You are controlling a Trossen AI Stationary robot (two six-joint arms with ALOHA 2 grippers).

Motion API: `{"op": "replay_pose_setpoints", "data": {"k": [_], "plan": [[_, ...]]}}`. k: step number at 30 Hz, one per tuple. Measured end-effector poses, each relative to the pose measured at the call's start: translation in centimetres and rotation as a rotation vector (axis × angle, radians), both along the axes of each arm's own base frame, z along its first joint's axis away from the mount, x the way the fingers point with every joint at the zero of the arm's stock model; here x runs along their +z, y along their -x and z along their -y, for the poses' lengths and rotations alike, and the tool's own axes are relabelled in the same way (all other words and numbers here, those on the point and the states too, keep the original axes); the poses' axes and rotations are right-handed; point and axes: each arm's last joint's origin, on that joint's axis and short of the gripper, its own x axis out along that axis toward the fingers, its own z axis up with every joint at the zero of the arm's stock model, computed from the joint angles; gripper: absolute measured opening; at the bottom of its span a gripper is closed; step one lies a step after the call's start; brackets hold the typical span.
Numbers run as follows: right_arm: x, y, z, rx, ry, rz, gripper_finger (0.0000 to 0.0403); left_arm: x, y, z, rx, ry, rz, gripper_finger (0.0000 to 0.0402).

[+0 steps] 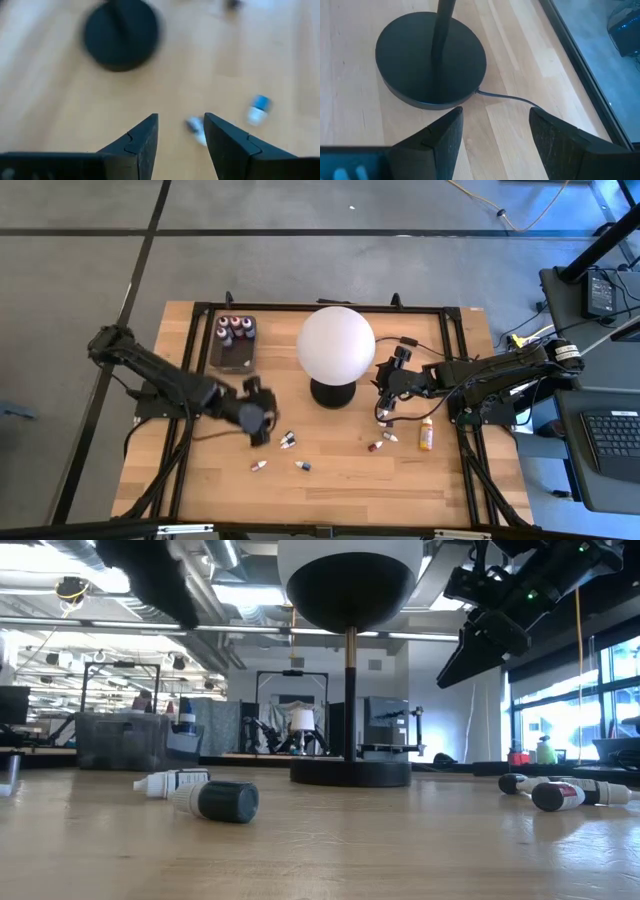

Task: Pick & Place food coloring
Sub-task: Put the left small pink food coloring bottle into the black container

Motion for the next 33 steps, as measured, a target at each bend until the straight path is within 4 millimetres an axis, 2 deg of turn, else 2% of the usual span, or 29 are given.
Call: {"op": "replay_pose_setpoints", "data": {"k": [6, 12, 16, 23, 27, 33], "plan": [[0.0, 0.0, 0.0, -0.002, -0.003, 0.003, 0.023, -2.9, -0.7, 5.2, -0.122, 0.028, -0.014, 0.0151], [0.1, -0.1, 0.0, -0.004, -0.005, 0.014, 0.023, -6.0, -0.7, 7.9, -0.039, 0.194, -0.12, 0.0157], [0.1, -0.1, 0.0, -0.005, -0.007, 0.015, 0.023, -7.1, -0.2, 9.6, -0.007, 0.206, -0.147, 0.0156], [0.1, -0.1, 0.0, -0.007, -0.01, 0.023, 0.023, -9.1, 0.6, 11.3, 0.074, 0.203, -0.172, 0.0157], [0.1, -0.1, 0.0, -0.008, -0.01, 0.023, 0.023, -10.5, 0.9, 11.6, 0.099, 0.159, -0.212, 0.0155], [0.1, -0.1, 0.0, -0.007, -0.01, 0.023, 0.023, -11.4, 1.2, 11.8, 0.127, 0.16, -0.255, 0.0155]]}}
